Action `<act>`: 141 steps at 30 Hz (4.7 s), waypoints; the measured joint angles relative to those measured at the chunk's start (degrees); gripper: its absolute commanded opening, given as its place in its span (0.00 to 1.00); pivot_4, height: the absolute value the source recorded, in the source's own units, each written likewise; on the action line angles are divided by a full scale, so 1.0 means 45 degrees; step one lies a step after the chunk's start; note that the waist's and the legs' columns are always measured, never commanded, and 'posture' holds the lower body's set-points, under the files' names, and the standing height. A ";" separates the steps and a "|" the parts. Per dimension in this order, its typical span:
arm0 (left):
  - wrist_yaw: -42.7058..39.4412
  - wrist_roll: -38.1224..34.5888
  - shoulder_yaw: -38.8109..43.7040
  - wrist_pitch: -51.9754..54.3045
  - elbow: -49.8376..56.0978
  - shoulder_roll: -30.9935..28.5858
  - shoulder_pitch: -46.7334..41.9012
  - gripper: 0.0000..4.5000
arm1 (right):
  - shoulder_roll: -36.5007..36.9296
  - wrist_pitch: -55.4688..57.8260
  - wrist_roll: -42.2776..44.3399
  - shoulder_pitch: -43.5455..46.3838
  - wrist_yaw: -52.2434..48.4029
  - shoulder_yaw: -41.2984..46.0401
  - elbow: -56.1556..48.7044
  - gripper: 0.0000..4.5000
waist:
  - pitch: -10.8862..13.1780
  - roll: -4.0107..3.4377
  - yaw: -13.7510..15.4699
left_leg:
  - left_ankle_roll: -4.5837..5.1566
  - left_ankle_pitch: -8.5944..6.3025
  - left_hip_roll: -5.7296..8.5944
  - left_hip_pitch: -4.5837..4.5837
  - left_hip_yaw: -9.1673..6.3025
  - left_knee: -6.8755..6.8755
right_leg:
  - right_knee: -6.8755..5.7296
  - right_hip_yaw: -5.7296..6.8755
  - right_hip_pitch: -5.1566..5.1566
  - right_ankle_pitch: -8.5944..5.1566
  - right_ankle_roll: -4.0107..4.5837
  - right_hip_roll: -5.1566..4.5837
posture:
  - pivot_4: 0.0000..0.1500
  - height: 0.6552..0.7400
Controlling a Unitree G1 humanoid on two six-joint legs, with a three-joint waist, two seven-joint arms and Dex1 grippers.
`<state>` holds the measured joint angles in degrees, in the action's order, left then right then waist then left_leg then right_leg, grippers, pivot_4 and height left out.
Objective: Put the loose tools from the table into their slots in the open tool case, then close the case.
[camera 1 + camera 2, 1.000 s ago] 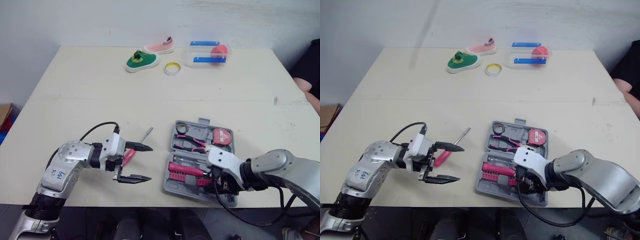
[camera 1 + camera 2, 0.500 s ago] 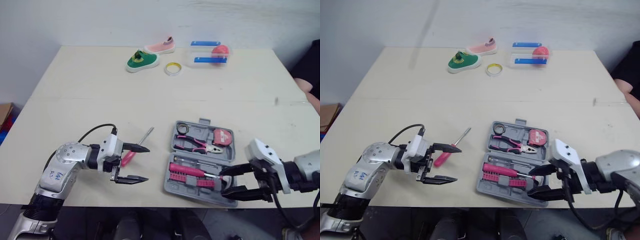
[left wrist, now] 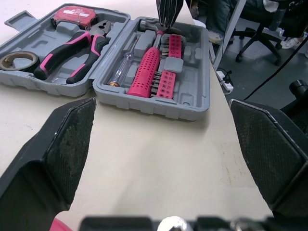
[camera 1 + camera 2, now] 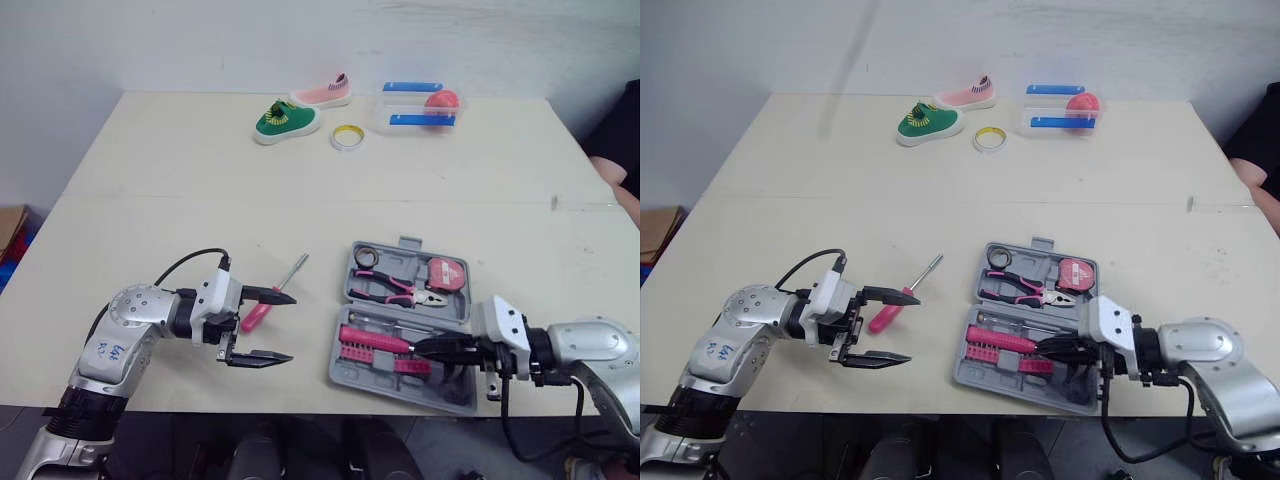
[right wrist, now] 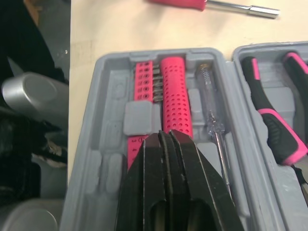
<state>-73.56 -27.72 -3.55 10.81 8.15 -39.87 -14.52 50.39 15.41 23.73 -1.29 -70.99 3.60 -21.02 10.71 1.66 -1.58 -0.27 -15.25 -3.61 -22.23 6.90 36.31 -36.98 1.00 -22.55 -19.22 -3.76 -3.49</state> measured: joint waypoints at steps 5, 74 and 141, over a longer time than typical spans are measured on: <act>0.0149 -0.0012 -0.0001 0.0359 0.0226 -0.0016 -0.0031 1.00 | -0.0019 -0.0099 -0.0162 0.0064 0.0112 -0.0270 0.0114 0.01 | 0.0000 0.0000 0.0000 | 0.0000 0.0000 -0.0003 0.0002 -0.0003 -0.0001 | -0.0005 0.0002 0.0000 -0.0002 0.0004 0.0000 | 1.00 1.00; 0.7232 -0.1986 0.5589 0.6141 0.3474 -0.1275 0.3649 1.00 | -0.1550 -0.5432 0.3784 -0.1782 0.0048 0.5989 0.4655 0.99 | -0.0013 -0.0086 -0.0199 | -0.0068 -0.0104 -0.0044 0.0236 0.0002 -0.0083 | 0.0075 0.0006 0.0220 -0.0045 0.0076 -0.0008 | 1.00 1.00; 0.3915 0.2739 -0.6959 0.7521 0.3633 0.1635 -0.3710 0.12 | -0.2365 -0.4943 0.3160 -0.8154 -0.0380 0.7396 -0.1087 1.00 | -0.0010 -0.0082 0.0063 | -0.0015 -0.0078 -0.0018 0.0217 -0.0019 -0.0063 | 0.0106 -0.0008 0.0230 -0.0050 0.0083 0.0012 | 1.00 1.00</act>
<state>-55.94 -15.40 -34.87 44.65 24.50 -32.51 -31.21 39.75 -6.83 37.95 -37.98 -72.70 36.88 -25.91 10.66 1.29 -1.30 -0.33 -15.60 -3.69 -21.25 6.82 36.02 -36.50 0.96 -21.52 -19.45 -3.38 -3.43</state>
